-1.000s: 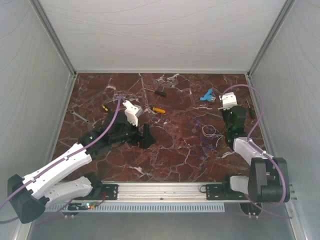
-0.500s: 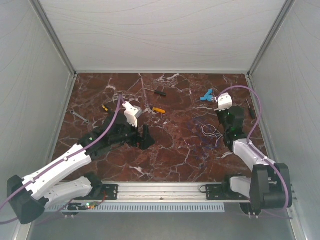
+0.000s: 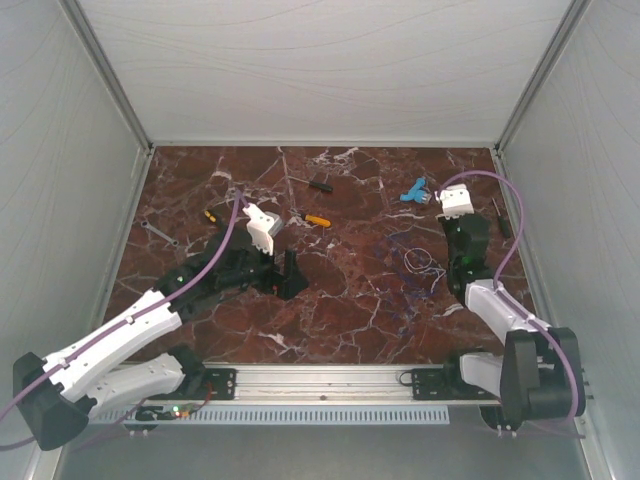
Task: Zip-tie the wires
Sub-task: Move the cable to the center of the board.
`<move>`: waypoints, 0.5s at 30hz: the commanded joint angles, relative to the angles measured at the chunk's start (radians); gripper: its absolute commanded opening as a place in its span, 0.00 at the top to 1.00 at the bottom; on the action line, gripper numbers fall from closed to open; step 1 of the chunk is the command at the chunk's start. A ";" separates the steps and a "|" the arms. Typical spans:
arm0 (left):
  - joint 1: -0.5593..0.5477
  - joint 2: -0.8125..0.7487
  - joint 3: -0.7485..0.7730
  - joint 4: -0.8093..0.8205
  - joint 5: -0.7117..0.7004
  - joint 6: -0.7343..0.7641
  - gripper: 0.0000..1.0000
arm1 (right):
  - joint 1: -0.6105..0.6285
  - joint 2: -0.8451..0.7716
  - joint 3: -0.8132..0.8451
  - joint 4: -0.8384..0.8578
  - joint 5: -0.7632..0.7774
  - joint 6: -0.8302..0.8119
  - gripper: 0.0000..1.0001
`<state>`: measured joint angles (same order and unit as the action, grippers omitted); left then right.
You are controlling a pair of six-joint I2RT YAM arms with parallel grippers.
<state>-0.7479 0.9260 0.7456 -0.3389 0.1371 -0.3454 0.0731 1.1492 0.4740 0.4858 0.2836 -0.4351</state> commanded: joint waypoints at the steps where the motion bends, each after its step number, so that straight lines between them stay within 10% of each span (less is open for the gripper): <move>1: -0.001 -0.024 0.005 0.027 -0.013 0.011 0.07 | 0.003 0.059 -0.017 0.094 0.075 -0.053 1.00; 15: -0.001 -0.030 0.004 0.023 -0.023 0.012 0.07 | 0.113 0.037 -0.101 0.069 -0.053 0.232 1.00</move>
<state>-0.7479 0.9173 0.7441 -0.3389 0.1310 -0.3435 0.1516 1.2411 0.3832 0.5526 0.2581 -0.3286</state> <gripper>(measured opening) 0.933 0.004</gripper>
